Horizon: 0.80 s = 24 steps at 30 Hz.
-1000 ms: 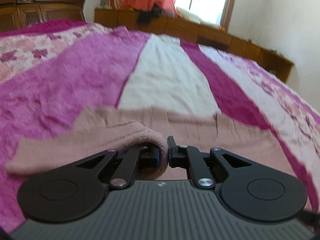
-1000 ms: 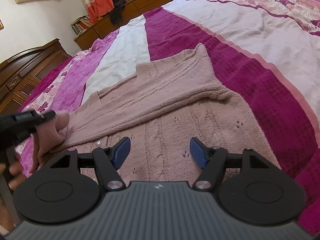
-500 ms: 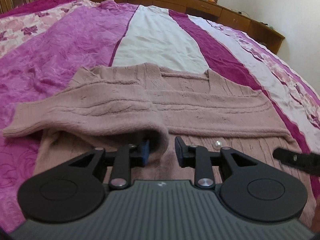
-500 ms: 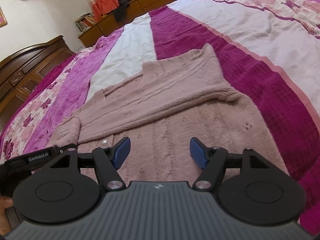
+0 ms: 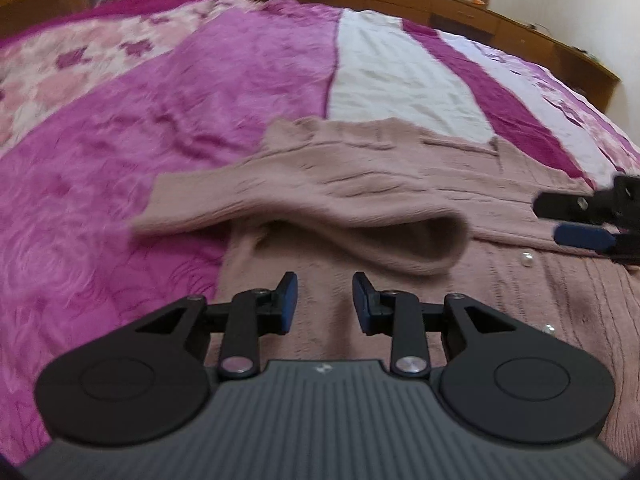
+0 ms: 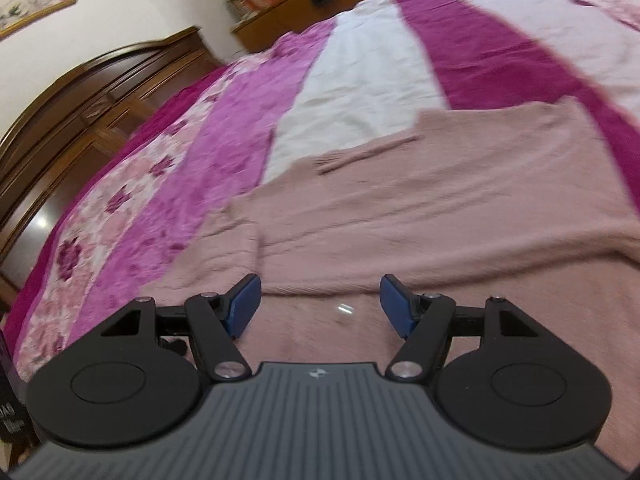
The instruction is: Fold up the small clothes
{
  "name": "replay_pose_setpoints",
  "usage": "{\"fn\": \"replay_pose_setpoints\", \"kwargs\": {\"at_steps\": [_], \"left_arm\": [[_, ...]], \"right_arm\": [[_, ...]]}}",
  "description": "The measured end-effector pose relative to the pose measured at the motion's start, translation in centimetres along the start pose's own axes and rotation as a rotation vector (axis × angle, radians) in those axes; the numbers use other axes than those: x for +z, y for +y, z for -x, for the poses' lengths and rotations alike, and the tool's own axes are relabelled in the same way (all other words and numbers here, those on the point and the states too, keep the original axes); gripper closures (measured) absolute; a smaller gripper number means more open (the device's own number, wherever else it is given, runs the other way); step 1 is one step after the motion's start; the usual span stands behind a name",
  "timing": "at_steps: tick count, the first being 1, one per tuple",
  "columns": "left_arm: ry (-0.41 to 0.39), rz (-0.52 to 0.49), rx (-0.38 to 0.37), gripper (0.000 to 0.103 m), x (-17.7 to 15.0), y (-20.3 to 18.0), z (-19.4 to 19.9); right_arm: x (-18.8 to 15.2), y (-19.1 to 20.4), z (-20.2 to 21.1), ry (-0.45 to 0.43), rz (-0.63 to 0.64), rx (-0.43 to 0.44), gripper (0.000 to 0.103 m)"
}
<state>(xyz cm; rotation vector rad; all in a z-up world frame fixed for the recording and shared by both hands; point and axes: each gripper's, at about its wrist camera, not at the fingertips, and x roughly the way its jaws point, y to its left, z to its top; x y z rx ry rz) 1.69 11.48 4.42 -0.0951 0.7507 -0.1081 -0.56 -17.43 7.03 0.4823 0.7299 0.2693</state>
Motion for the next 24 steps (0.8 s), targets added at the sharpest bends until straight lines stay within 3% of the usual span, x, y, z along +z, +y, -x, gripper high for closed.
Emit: {"fn": "replay_pose_setpoints", "kwargs": {"at_steps": [6, 11, 14, 16, 17, 19, 24], "left_arm": [[-0.004, 0.022, -0.004, 0.071, 0.1, 0.9, -0.4], [-0.018, 0.031, -0.014, 0.071, 0.4, 1.2, -1.0], [-0.017, 0.051, -0.02, 0.071, 0.5, 1.6, -1.4], [-0.013, 0.069, -0.025, 0.071, 0.6, 1.9, -1.6], [-0.012, 0.077, -0.028, 0.071, 0.5, 2.0, -1.7], [-0.01, 0.081, -0.031, 0.071, 0.5, 2.1, -1.8], [-0.009, 0.077, -0.026, 0.071, 0.3, 2.1, -1.9]], "right_arm": [[2.0, 3.2, -5.0, 0.071, 0.025, 0.078, 0.03], [2.3, 4.7, -8.6, 0.127, 0.055, 0.061, 0.033], [2.0, 4.9, -10.2, 0.157, 0.066, 0.068, 0.047], [2.1, 5.1, -10.8, 0.162, 0.076, 0.089, 0.084], [2.2, 5.3, -10.8, 0.156, 0.081, 0.086, 0.089], [2.6, 6.1, -10.2, 0.11, 0.123, 0.091, 0.094], [4.1, 9.4, -6.5, -0.099, 0.341, 0.036, 0.095]]}}
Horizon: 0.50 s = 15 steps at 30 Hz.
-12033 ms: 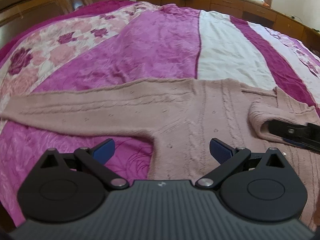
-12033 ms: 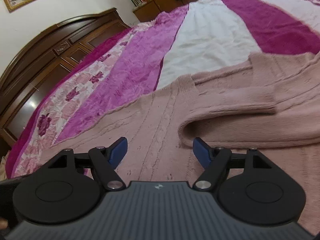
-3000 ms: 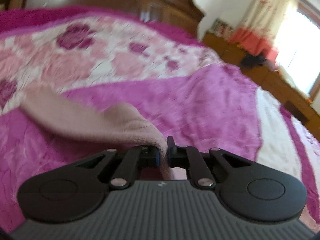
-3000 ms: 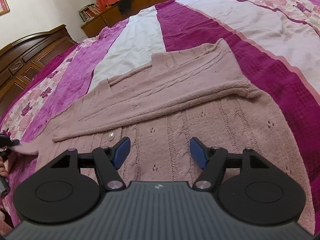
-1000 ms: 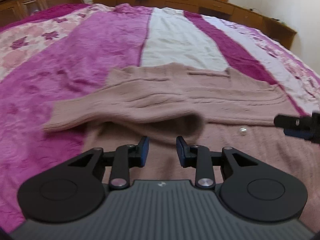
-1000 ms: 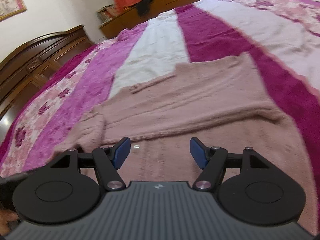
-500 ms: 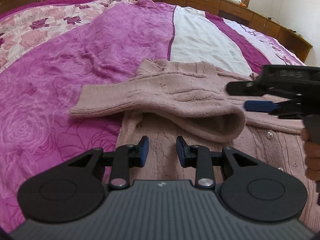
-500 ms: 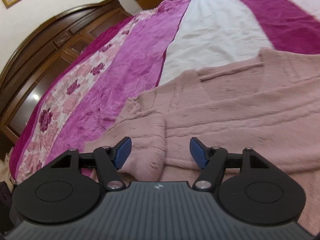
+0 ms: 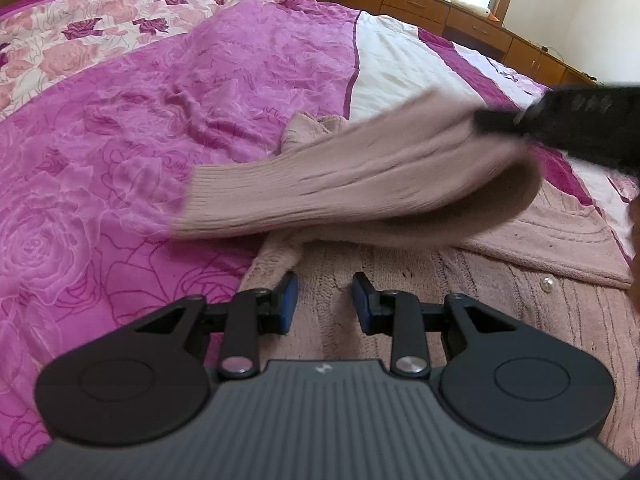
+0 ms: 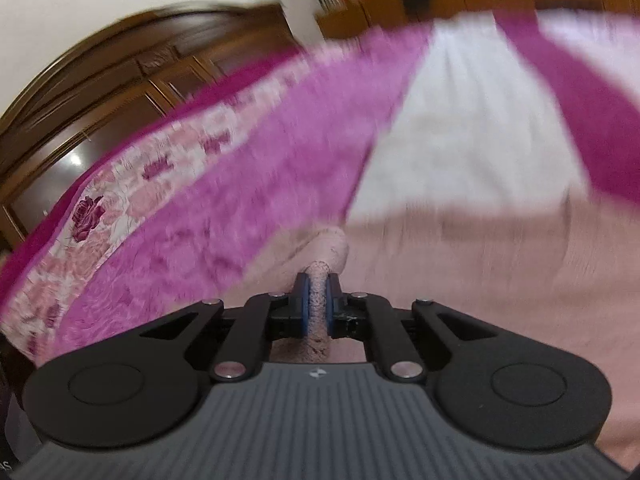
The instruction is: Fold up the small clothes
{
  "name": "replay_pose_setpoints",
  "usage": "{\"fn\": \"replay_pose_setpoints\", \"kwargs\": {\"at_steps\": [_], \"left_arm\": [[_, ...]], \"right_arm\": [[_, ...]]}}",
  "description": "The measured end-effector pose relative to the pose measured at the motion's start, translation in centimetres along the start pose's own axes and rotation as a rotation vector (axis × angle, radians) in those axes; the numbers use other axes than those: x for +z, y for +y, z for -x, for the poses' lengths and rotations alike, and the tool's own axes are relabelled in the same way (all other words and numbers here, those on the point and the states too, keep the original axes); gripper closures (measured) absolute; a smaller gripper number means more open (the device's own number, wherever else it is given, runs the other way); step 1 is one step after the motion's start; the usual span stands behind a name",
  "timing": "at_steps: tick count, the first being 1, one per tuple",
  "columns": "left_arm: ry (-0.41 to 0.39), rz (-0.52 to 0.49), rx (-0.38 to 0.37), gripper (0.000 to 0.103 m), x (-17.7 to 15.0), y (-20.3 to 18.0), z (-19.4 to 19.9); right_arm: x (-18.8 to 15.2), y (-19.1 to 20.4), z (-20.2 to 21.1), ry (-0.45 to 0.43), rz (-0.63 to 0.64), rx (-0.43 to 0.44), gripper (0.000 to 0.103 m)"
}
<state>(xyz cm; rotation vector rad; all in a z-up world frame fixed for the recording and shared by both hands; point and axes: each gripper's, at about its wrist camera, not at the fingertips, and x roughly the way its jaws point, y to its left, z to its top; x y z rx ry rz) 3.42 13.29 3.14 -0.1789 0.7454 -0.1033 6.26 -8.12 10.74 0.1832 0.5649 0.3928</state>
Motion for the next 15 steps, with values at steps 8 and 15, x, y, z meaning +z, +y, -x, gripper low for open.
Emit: {"fn": "replay_pose_setpoints", "kwargs": {"at_steps": [8, 15], "left_arm": [[0.004, -0.001, 0.01, 0.071, -0.1, -0.1, -0.3], [0.014, 0.003, 0.007, 0.071, 0.2, 0.1, 0.4]], "right_arm": [[-1.6, -2.4, -1.1, 0.055, 0.045, -0.153, 0.095], [-4.4, -5.3, -2.7, 0.145, -0.08, -0.176, 0.093]]}}
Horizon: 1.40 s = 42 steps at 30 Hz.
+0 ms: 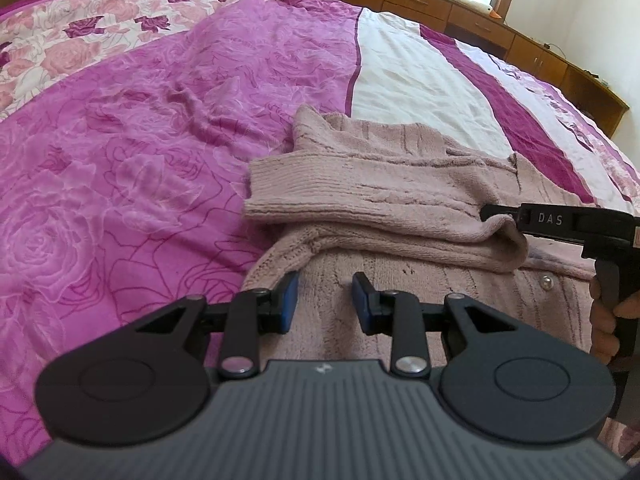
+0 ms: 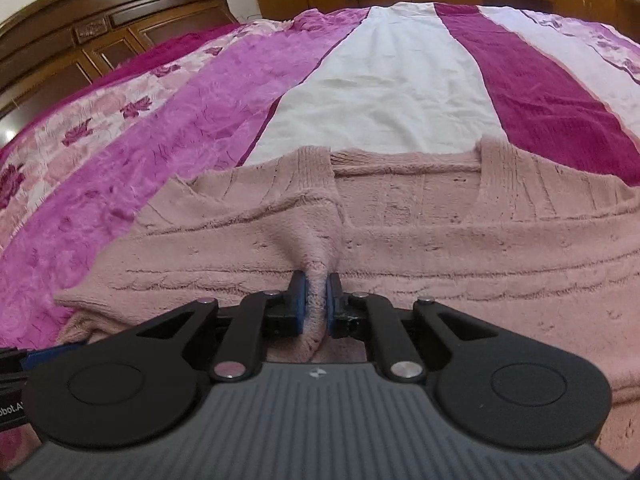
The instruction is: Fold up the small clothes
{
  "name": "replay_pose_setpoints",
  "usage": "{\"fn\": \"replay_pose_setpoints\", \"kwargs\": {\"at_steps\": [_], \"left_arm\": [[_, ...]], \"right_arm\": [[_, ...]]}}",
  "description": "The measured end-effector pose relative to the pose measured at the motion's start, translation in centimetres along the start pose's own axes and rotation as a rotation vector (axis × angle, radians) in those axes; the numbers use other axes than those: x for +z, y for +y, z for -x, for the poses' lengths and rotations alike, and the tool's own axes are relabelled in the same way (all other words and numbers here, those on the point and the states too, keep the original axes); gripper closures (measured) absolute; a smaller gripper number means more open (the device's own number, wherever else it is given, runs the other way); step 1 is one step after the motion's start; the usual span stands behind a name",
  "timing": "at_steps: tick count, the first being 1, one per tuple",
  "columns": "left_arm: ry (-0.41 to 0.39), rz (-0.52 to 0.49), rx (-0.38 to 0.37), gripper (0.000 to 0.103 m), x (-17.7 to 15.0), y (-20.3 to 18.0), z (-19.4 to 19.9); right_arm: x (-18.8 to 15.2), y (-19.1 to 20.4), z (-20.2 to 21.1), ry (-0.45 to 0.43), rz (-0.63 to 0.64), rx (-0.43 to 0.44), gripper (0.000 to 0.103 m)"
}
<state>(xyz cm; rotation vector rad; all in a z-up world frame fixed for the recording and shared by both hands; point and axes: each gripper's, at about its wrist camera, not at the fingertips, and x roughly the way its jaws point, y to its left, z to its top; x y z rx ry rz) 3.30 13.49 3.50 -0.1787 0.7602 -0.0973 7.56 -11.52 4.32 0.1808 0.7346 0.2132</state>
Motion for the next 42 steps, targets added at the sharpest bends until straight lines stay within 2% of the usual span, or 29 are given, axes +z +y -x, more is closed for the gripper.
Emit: {"fn": "replay_pose_setpoints", "kwargs": {"at_steps": [2, 7, 8, 14, 21, 24, 30, 32, 33, 34, 37, 39, 42], "left_arm": [[0.004, -0.001, 0.004, 0.071, 0.3, 0.2, 0.7], [0.012, -0.014, 0.023, 0.071, 1.1, 0.7, 2.5], [0.01, -0.017, 0.035, 0.071, 1.2, 0.8, 2.8], [-0.004, 0.0, 0.096, 0.071, 1.8, 2.3, 4.6], [-0.006, 0.064, 0.148, 0.071, 2.0, 5.1, 5.4], [-0.004, 0.077, 0.154, 0.071, 1.9, 5.7, 5.5], [0.01, 0.09, 0.139, 0.071, 1.6, 6.5, 4.9], [0.02, 0.095, 0.145, 0.071, 1.5, 6.7, 4.5], [0.024, 0.1, 0.147, 0.071, 1.5, 6.9, 4.4], [0.024, 0.106, 0.146, 0.071, 1.5, 7.0, 4.4], [0.019, 0.111, 0.143, 0.071, 1.5, 7.1, 4.5], [0.019, 0.108, 0.144, 0.071, 1.4, 6.9, 4.5], [0.02, 0.103, 0.14, 0.071, 1.5, 6.7, 4.5]], "right_arm": [[0.1, 0.2, 0.6, -0.001, -0.008, 0.001, 0.088], [-0.1, 2.2, 3.3, -0.062, 0.047, 0.028, 0.057], [-0.3, 2.8, 3.8, -0.073, 0.062, 0.045, 0.055], [-1.2, 7.2, 5.1, -0.078, 0.172, 0.159, 0.051], [-2.6, 13.1, 4.1, -0.067, 0.361, 0.212, 0.044], [-2.9, 15.0, 3.2, -0.055, 0.421, 0.216, 0.042], [-3.3, 17.0, 0.6, -0.024, 0.49, 0.159, 0.041], [-3.2, 17.0, 0.2, -0.031, 0.473, 0.152, 0.042], [-3.0, 16.9, 0.1, -0.037, 0.452, 0.147, 0.048], [-2.8, 16.8, 0.0, -0.043, 0.43, 0.146, 0.065], [-2.4, 16.2, 0.2, -0.054, 0.371, 0.173, 0.087], [-2.1, 16.0, 0.7, -0.08, 0.359, 0.171, 0.092], [-1.4, 15.3, 1.7, -0.122, 0.309, 0.174, 0.094]]}}
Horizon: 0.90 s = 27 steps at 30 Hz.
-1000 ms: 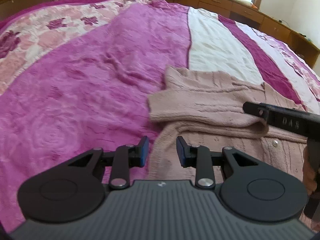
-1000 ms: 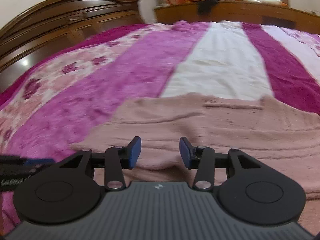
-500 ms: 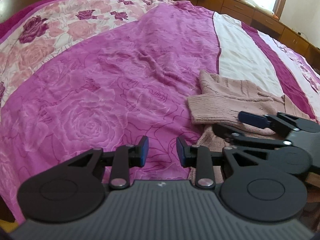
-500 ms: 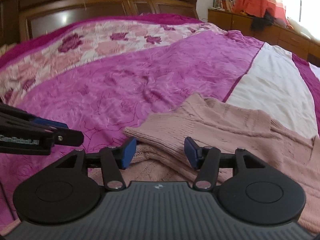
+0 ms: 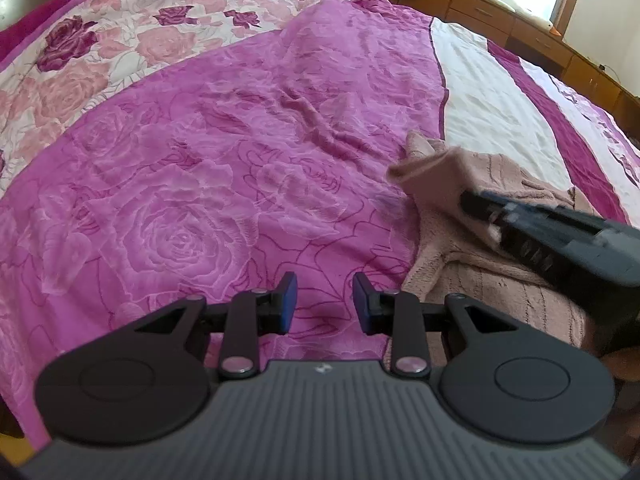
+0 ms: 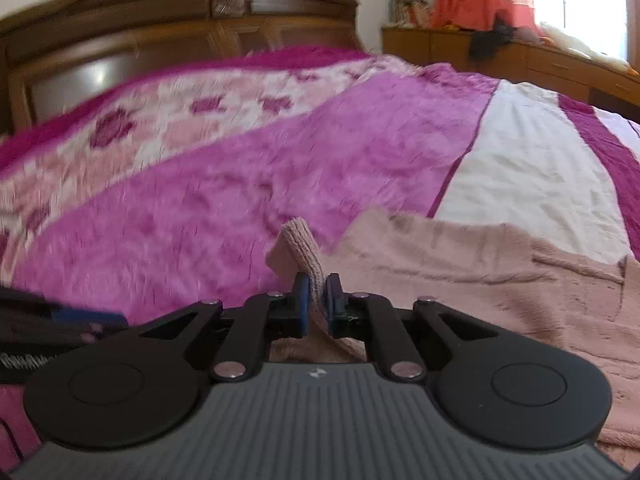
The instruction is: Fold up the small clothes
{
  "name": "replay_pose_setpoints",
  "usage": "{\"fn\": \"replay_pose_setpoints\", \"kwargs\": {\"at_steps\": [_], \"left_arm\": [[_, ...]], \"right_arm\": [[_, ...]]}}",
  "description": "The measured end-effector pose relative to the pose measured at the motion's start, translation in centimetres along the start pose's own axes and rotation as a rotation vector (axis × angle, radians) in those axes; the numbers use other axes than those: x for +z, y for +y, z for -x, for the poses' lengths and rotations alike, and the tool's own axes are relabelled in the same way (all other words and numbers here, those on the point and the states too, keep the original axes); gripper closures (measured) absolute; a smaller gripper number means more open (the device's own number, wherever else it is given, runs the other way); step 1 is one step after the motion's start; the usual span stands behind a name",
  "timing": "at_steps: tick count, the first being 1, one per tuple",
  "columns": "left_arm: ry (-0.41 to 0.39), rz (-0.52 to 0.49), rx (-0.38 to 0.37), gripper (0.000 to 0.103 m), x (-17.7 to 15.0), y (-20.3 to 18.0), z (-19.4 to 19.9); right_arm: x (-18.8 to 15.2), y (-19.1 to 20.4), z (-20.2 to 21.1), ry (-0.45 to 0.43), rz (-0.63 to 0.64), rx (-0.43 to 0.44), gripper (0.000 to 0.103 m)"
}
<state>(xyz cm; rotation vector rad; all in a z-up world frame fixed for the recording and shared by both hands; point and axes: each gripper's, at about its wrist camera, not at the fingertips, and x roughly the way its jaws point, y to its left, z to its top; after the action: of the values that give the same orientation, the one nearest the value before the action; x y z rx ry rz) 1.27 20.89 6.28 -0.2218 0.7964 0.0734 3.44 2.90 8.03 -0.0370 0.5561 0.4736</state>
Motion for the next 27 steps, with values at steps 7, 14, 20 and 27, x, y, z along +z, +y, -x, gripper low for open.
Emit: {"fn": "replay_pose_setpoints", "kwargs": {"at_steps": [7, 14, 20, 27], "left_arm": [[-0.01, -0.027, -0.015, 0.071, 0.1, -1.2, 0.3], [-0.021, -0.045, -0.025, 0.071, 0.4, -2.3, 0.5], [-0.032, -0.073, -0.036, 0.071, 0.7, -3.5, 0.8], [-0.04, -0.11, -0.051, 0.071, 1.0, -5.2, 0.9]], "right_arm": [[1.7, -4.0, 3.0, -0.09, -0.153, -0.031, 0.095], [2.4, -8.7, 7.1, -0.172, -0.251, -0.096, 0.096], [2.0, -13.0, 10.9, -0.236, -0.309, -0.183, 0.096], [0.6, -17.2, 14.7, -0.278, -0.355, -0.29, 0.096]]}}
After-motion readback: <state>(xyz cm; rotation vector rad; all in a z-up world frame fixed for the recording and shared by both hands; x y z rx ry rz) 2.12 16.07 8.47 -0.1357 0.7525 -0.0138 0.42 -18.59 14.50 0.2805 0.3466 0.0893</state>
